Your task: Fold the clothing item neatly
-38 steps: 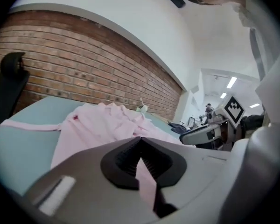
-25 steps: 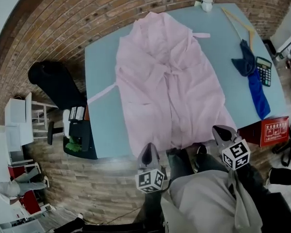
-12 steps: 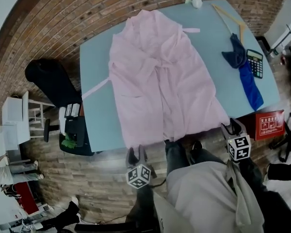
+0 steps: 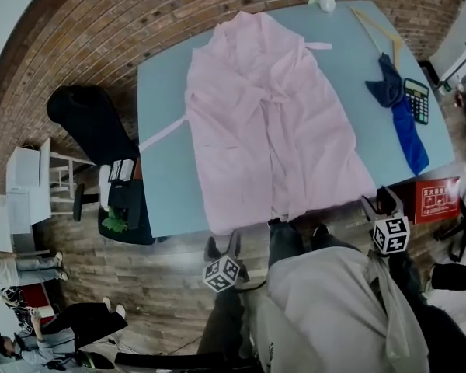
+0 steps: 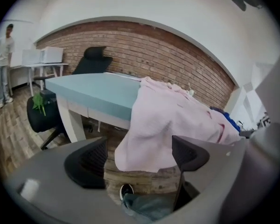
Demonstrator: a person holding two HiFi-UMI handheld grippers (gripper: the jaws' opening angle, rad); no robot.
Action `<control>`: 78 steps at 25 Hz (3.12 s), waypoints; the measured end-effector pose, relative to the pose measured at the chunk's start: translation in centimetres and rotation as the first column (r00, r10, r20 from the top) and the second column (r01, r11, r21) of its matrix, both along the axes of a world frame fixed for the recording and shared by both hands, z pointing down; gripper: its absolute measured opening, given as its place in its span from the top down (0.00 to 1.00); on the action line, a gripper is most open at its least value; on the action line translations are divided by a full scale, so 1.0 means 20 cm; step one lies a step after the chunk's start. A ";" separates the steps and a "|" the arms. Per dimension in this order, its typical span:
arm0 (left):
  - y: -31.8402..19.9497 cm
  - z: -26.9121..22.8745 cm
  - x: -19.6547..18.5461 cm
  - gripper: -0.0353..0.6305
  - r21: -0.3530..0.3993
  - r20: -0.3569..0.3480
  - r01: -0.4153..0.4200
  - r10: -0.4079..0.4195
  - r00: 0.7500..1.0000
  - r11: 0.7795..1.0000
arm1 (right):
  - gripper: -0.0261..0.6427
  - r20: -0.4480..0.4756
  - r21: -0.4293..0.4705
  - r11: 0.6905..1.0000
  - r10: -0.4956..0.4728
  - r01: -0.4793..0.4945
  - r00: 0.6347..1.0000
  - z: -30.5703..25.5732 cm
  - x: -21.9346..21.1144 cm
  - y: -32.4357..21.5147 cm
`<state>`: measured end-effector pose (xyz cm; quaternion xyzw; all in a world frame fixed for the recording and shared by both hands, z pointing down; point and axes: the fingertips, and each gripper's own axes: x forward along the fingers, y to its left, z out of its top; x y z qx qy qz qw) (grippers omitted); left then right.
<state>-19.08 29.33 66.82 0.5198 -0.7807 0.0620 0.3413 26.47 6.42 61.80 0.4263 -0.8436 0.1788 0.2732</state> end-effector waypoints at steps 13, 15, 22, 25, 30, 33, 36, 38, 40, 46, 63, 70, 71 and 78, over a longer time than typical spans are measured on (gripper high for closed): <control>-0.20 0.11 0.11 0.48 0.030 -0.155 -0.275 0.276 0.949 0.961 | 0.51 0.451 -0.315 0.948 0.099 0.054 0.887 0.15 -0.01 0.01; -0.18 0.08 0.09 0.91 0.033 -0.150 -0.214 0.216 0.965 0.976 | 0.57 0.438 -0.339 0.941 0.153 0.006 0.886 0.16 0.01 0.00; 0.01 -0.20 0.27 0.92 0.114 -0.235 -0.220 0.241 0.942 0.969 | 0.93 0.279 -0.210 0.977 0.018 0.043 0.960 -0.04 -0.07 0.11; 0.03 -0.34 0.37 0.92 0.164 -0.298 -0.241 0.281 0.912 0.957 | 0.93 0.299 -0.193 0.973 -0.062 0.124 0.952 -0.20 -0.11 0.20; -0.03 -0.63 0.47 0.92 0.290 -0.443 -0.203 0.319 0.838 0.935 | 0.93 0.372 -0.233 0.954 -0.090 0.187 0.924 -0.42 -0.07 0.22; -0.14 -0.82 0.44 0.92 0.368 -0.556 -0.094 0.300 0.775 0.925 | 0.93 0.384 -0.212 0.944 -0.157 0.252 0.910 -0.55 -0.12 0.14; -0.28 -0.99 0.34 0.92 0.416 -0.598 -0.004 0.277 0.752 0.910 | 0.93 0.400 -0.165 0.939 -0.218 0.303 0.891 -0.71 -0.24 0.00; -0.38 -1.10 0.25 0.92 0.450 -0.633 0.062 0.269 0.726 0.891 | 0.93 0.413 -0.145 0.935 -0.241 0.325 0.878 -0.80 -0.33 -0.11; -0.51 -1.20 0.13 0.92 0.485 -0.668 0.123 0.276 0.692 0.866 | 0.93 0.417 -0.132 0.933 -0.255 0.336 0.872 -0.87 -0.43 -0.25; -0.98 -1.32 -0.28 0.92 0.534 -0.629 0.132 0.288 0.722 0.835 | 0.93 0.417 -0.104 0.953 -0.219 0.286 0.882 -0.95 -0.72 -0.75; -1.46 -0.64 -0.56 0.28 0.205 -0.686 -0.146 0.248 0.684 0.968 | 0.58 0.322 -0.319 0.942 0.003 0.106 0.947 -0.32 -0.91 -1.45; -1.06 -0.37 -0.51 0.27 -0.121 -0.417 -0.160 0.097 0.904 0.980 | 0.58 0.271 -0.333 0.932 0.243 -0.147 0.931 -0.28 -0.54 -1.06; -1.02 -0.34 -0.47 0.26 -0.124 -0.434 -0.121 0.056 0.899 0.985 | 0.58 0.269 -0.381 0.910 0.276 -0.161 0.923 -0.25 -0.53 -0.97; -1.02 -0.30 -0.45 0.27 -0.117 -0.375 0.025 -0.067 0.924 0.993 | 0.58 0.269 -0.547 0.822 0.350 -0.157 0.897 -0.03 -0.67 -0.78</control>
